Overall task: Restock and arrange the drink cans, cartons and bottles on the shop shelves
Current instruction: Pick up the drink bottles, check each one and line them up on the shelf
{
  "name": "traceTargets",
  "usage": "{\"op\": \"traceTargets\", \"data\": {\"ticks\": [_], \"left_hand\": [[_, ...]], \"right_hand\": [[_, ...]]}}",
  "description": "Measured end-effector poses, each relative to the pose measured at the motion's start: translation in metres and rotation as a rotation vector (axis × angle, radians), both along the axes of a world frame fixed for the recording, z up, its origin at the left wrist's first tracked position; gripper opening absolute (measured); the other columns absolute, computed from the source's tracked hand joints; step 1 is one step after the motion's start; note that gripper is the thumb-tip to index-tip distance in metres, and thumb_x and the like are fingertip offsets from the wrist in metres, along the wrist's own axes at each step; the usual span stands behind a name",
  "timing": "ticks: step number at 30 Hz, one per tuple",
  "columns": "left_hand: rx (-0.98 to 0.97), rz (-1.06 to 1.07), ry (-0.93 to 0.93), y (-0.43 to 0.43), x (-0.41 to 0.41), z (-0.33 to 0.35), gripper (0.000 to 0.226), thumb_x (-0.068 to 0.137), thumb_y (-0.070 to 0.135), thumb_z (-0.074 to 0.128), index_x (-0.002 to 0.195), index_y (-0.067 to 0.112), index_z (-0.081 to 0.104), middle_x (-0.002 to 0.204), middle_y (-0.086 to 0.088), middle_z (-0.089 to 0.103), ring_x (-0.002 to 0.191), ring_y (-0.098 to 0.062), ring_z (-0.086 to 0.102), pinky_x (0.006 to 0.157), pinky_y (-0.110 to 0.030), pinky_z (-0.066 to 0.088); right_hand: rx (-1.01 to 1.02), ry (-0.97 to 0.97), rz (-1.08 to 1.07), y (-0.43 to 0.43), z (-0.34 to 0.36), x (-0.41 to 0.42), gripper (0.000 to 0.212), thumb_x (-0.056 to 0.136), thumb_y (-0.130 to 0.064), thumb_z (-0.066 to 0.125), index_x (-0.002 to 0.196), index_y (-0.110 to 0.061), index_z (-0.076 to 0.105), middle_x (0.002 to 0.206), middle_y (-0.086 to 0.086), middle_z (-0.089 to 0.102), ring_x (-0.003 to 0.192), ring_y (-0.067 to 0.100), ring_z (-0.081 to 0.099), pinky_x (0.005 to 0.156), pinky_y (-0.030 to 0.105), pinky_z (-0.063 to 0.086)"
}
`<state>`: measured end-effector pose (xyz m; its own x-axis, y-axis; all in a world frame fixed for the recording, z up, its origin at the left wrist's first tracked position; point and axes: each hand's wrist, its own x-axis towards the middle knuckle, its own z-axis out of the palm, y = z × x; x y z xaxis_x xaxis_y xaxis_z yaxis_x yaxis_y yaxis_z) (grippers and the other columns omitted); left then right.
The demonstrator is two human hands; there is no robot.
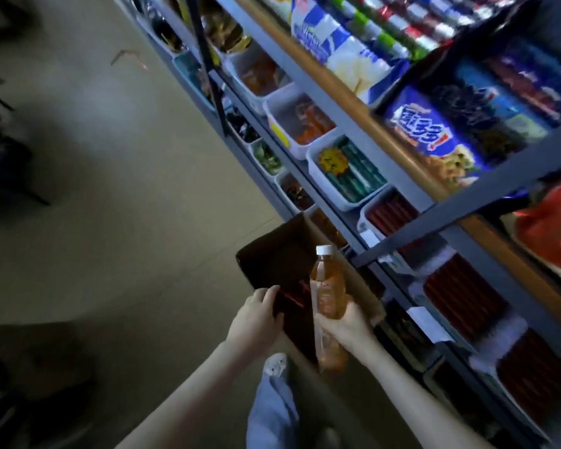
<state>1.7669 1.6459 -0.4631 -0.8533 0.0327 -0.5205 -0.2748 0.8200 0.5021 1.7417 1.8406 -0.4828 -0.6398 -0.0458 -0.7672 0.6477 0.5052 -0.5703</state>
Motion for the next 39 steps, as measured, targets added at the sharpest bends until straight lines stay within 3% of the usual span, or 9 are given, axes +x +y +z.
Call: {"op": "traceTargets", "data": {"ticks": [6, 14, 18, 23, 27, 30, 34, 39], "left_hand": [[-0.136, -0.047, -0.064, 0.019, -0.065, -0.143, 0.059, 0.100, 0.026, 0.044, 0.152, 0.013, 0.020, 0.152, -0.009, 0.031, 0.136, -0.026, 0.036, 0.108, -0.035, 0.037], [-0.278, -0.155, -0.296, 0.047, -0.131, -0.345, 0.080, 0.094, 0.035, 0.055, 0.153, 0.011, 0.007, 0.150, -0.017, 0.028, 0.136, -0.034, 0.033, 0.108, -0.047, 0.032], [-0.430, -0.325, -0.442, 0.039, -0.143, -0.413, 0.085, 0.094, 0.043, 0.054, 0.154, 0.016, 0.000, 0.156, -0.016, 0.016, 0.141, -0.035, 0.023, 0.115, -0.052, 0.022], [-0.489, -0.329, -0.497, 0.023, -0.134, -0.447, 0.083, 0.097, 0.040, 0.049, 0.154, 0.020, -0.008, 0.159, -0.016, 0.004, 0.145, -0.036, 0.012, 0.117, -0.056, 0.015], [-0.493, -0.333, -0.440, 0.026, -0.130, -0.433, 0.081, 0.097, 0.039, 0.049, 0.153, 0.021, -0.006, 0.158, -0.016, 0.006, 0.144, -0.036, 0.015, 0.116, -0.055, 0.016], [-0.440, -0.251, -0.320, 0.032, -0.122, -0.395, 0.075, 0.096, 0.038, 0.049, 0.153, 0.020, 0.005, 0.155, -0.015, 0.015, 0.141, -0.034, 0.023, 0.116, -0.050, 0.018], [-0.346, -0.142, -0.098, 0.038, -0.100, -0.303, 0.067, 0.098, 0.035, 0.045, 0.153, 0.013, 0.014, 0.156, -0.015, 0.021, 0.141, -0.033, 0.028, 0.117, -0.043, 0.021], [-0.330, -0.089, 0.006, 0.038, -0.073, -0.153, 0.068, 0.099, 0.039, 0.041, 0.153, 0.010, 0.013, 0.159, -0.016, 0.017, 0.145, -0.030, 0.022, 0.119, -0.041, 0.016]], "right_hand": [[0.175, -0.077, 0.072, -0.014, -0.139, -0.073, 0.067, 0.080, -0.032, 0.076, 0.136, -0.020, 0.040, 0.126, 0.005, 0.055, 0.112, 0.022, 0.059, 0.095, 0.041, 0.050], [0.351, -0.164, 0.189, -0.013, -0.368, -0.122, 0.070, 0.082, -0.028, 0.074, 0.139, -0.011, 0.037, 0.128, 0.012, 0.054, 0.112, 0.027, 0.058, 0.081, 0.033, 0.047], [0.436, -0.081, 0.358, -0.012, -0.461, -0.124, 0.070, 0.081, -0.028, 0.074, 0.138, -0.009, 0.038, 0.127, 0.013, 0.056, 0.116, 0.029, 0.057, 0.092, 0.037, 0.049], [0.565, 0.010, 0.588, -0.023, -0.512, -0.115, 0.069, 0.086, -0.025, 0.068, 0.140, -0.009, 0.030, 0.140, 0.016, 0.043, 0.130, 0.033, 0.042, 0.103, 0.044, 0.040], [0.614, 0.016, 0.689, -0.028, -0.498, -0.101, 0.090, 0.090, -0.029, 0.063, 0.154, -0.012, 0.003, 0.156, 0.018, 0.019, 0.145, 0.036, 0.017, 0.115, 0.051, 0.018], [0.587, 0.136, 0.709, -0.038, -0.445, -0.095, 0.096, 0.090, -0.037, 0.062, 0.154, -0.016, -0.007, 0.161, 0.015, 0.003, 0.149, 0.031, -0.002, 0.118, 0.049, 0.009], [0.584, 0.316, 0.631, -0.050, -0.330, -0.086, 0.094, 0.092, -0.034, 0.060, 0.154, -0.020, -0.010, 0.162, 0.013, -0.002, 0.150, 0.028, -0.004, 0.120, 0.045, 0.009], [0.593, 0.496, 0.519, -0.042, -0.148, -0.070, 0.085, 0.097, -0.027, 0.054, 0.155, -0.017, -0.006, 0.161, 0.014, 0.003, 0.149, 0.028, 0.002, 0.120, 0.040, 0.012]]}}
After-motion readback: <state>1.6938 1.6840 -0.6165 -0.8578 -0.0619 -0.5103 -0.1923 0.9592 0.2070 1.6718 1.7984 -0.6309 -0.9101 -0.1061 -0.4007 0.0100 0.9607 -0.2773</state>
